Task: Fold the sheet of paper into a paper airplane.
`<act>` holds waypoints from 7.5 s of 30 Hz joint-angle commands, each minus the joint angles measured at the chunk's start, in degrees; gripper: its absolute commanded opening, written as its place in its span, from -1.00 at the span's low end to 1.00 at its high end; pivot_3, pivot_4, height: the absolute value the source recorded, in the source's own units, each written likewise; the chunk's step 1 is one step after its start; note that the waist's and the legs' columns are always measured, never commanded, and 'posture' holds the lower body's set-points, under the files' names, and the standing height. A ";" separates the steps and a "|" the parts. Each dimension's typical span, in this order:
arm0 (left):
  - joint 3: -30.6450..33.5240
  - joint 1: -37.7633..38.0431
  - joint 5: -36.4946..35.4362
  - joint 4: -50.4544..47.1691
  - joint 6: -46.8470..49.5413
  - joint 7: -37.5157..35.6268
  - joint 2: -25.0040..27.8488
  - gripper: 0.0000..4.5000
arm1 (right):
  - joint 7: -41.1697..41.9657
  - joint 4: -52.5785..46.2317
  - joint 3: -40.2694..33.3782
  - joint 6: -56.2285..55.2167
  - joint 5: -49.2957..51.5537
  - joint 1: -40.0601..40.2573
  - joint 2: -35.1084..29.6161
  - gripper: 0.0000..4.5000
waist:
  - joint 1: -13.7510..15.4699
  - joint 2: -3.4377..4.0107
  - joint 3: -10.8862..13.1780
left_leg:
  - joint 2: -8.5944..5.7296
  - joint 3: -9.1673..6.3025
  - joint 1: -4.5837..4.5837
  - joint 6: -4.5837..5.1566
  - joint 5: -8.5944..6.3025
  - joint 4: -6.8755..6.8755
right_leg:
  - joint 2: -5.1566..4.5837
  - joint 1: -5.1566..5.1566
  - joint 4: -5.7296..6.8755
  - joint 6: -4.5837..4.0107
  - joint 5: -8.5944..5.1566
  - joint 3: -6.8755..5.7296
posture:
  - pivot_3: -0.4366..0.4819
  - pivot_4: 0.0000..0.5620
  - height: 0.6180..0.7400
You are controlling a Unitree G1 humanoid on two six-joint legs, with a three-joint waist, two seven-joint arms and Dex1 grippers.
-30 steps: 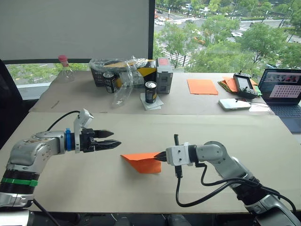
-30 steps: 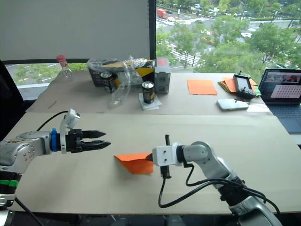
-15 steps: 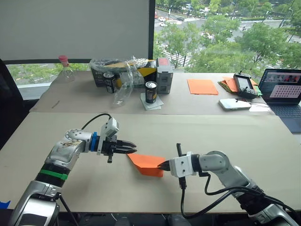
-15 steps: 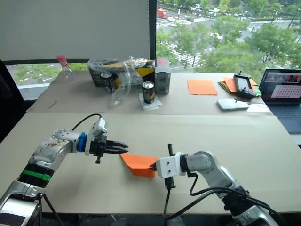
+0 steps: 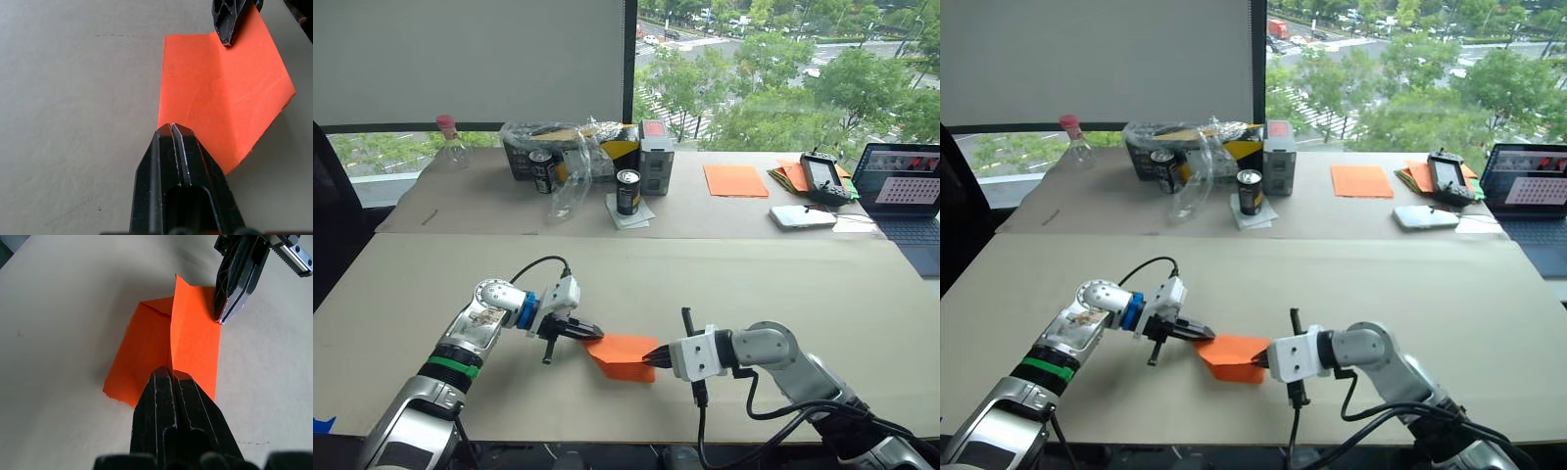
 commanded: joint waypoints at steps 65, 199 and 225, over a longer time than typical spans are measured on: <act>1.79 9.43 3.03 -5.22 0.40 6.56 -0.91 -1.00 | 6.69 14.86 -2.85 38.20 16.08 -12.89 5.61 -0.99 | 0.19 0.15 -0.10 | 0.00 0.01 0.42 0.09 -0.05 0.00 | -0.01 0.33 0.07 0.02 -0.01 0.02 | -0.05 -0.47 0.67; -0.37 10.84 0.22 -12.79 5.22 6.68 -3.57 -1.00 | -22.75 -0.80 -4.54 29.65 7.42 12.15 11.45 -0.97 | 0.20 0.63 -0.50 | 0.02 -0.02 0.87 0.50 -0.31 -0.12 | -0.01 1.17 -0.65 0.62 -0.33 -0.04 | -0.05 -0.47 0.67; -1.18 12.28 3.04 -9.06 4.16 8.79 -3.04 -1.00 | -10.79 3.42 1.01 19.75 4.22 4.56 9.37 -0.97 | -0.04 0.63 -0.50 | 0.04 0.00 0.99 0.52 -0.32 -0.13 | 0.02 1.22 -0.63 0.62 -0.34 -0.03 | -0.05 -0.47 0.67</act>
